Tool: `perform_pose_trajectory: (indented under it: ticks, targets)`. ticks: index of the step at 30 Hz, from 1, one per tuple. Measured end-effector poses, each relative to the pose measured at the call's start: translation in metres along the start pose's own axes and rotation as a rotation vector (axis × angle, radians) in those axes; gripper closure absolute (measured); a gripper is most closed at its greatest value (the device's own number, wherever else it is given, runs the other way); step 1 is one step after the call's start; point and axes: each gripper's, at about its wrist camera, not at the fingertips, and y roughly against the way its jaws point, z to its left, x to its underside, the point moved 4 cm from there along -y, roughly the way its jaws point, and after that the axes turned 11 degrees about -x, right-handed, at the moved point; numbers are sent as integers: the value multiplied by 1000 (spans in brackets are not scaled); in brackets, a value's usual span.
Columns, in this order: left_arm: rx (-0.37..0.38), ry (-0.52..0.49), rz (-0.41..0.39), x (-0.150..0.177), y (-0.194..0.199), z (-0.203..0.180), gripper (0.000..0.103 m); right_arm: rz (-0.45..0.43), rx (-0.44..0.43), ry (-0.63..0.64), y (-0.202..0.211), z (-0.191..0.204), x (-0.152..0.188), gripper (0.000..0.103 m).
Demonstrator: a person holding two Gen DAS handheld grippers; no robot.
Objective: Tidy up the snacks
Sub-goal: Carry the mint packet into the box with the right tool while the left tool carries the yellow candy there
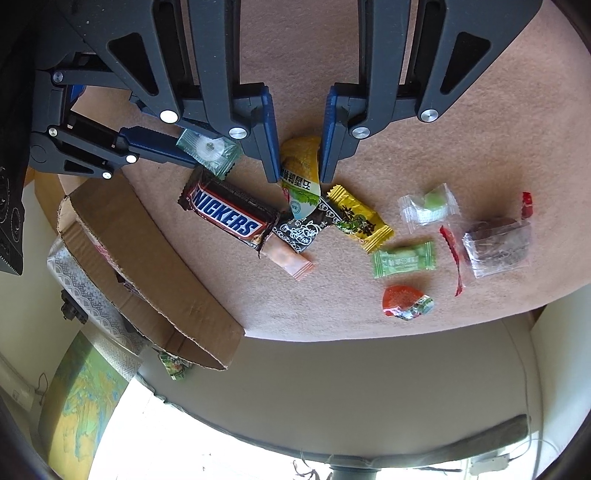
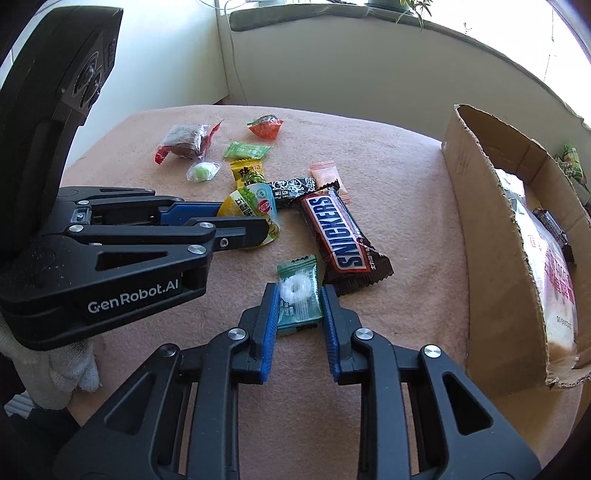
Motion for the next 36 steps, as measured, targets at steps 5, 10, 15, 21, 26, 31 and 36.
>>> perform_pose_trajectory:
  ticks: [5, 10, 15, 21, 26, 31, 36]
  targets:
    - [-5, 11, -15, 1, 10, 6, 84, -29, -22, -26, 11, 0, -1, 80]
    - [6, 23, -33, 0, 21, 7, 84, -54, -38, -39, 23, 0, 0, 80]
    - [32, 26, -53, -3, 32, 0, 84, -94, -37, -47, 45, -3, 1, 80]
    - [63, 5, -87, -14, 44, -22, 84, -142, -14, -59, 76, -16, 1, 80]
    - [94, -19, -106, -25, 47, -47, 84, -179, 28, -72, 103, -34, 1, 80]
    - [131, -25, -119, -34, 46, -69, 84, -208, 76, -98, 123, -59, 1, 80]
    - [163, -49, -130, -42, 45, -97, 84, -229, 137, -116, 141, -83, 1, 80]
